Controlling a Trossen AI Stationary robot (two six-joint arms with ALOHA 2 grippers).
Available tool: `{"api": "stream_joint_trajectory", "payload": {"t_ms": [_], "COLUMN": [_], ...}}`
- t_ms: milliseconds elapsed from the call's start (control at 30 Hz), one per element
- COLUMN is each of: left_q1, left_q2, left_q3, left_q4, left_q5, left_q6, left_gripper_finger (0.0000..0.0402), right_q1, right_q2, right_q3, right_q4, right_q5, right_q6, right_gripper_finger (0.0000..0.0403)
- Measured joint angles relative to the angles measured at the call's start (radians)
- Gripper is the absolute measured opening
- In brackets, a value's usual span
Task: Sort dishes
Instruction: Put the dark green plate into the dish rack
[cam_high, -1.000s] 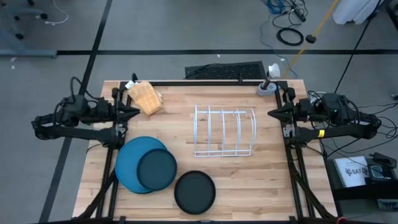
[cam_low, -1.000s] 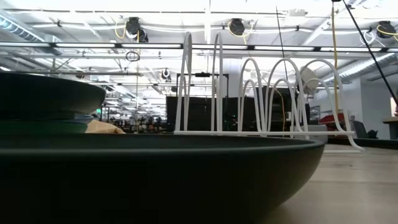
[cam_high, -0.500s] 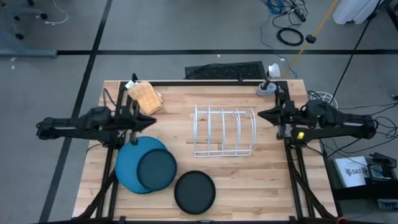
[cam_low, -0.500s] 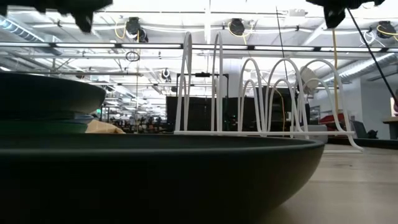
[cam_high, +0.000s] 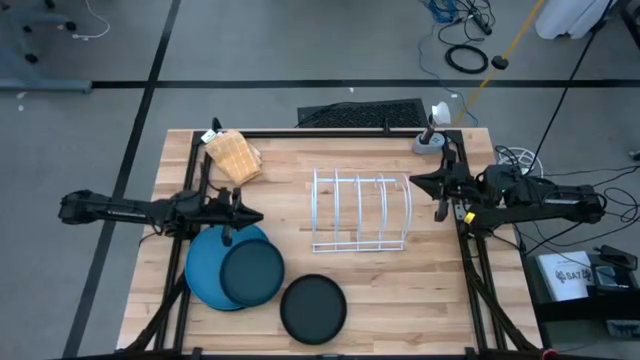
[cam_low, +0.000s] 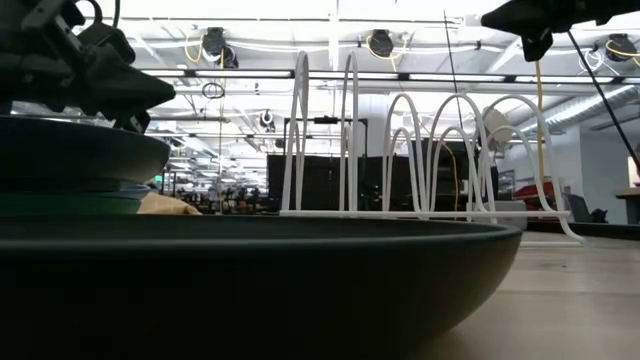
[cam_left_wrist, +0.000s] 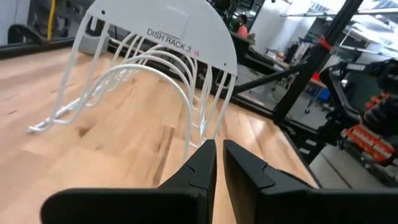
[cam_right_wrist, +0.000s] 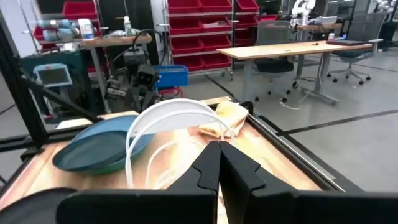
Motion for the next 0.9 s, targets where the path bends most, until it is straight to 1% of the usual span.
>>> {"api": "stream_joint_trajectory", "payload": {"t_ms": [133,233,400,667,900], "left_q1": [0.0,0.0,0.0,0.0,0.0], "left_q2": [-0.001,0.0,0.0,0.0,0.011], "left_q3": [0.0,0.0,0.0,0.0,0.0], "left_q4": [0.051,0.082,0.125,0.104,0.08], "left_q5": [0.0,-0.009,0.0,0.002,0.073], "left_q6": [0.008,0.053,0.051,0.047,0.027], "left_gripper_finger": [0.0041,0.0041,0.0041,0.0041,0.0041], "right_q1": [0.0,0.0,0.0,0.0,0.0], "right_q2": [-0.001,0.0,-0.001,-0.001,0.0], "right_q3": [0.0,0.0,0.0,0.0,0.0], "right_q4": [0.036,0.043,0.045,0.069,0.079], "right_q5": [0.0,-0.002,-0.003,-0.004,-0.008], "right_q6": [0.019,0.03,0.065,0.084,0.084], "right_gripper_finger": [0.0,0.0,0.0,0.0,0.0]}}
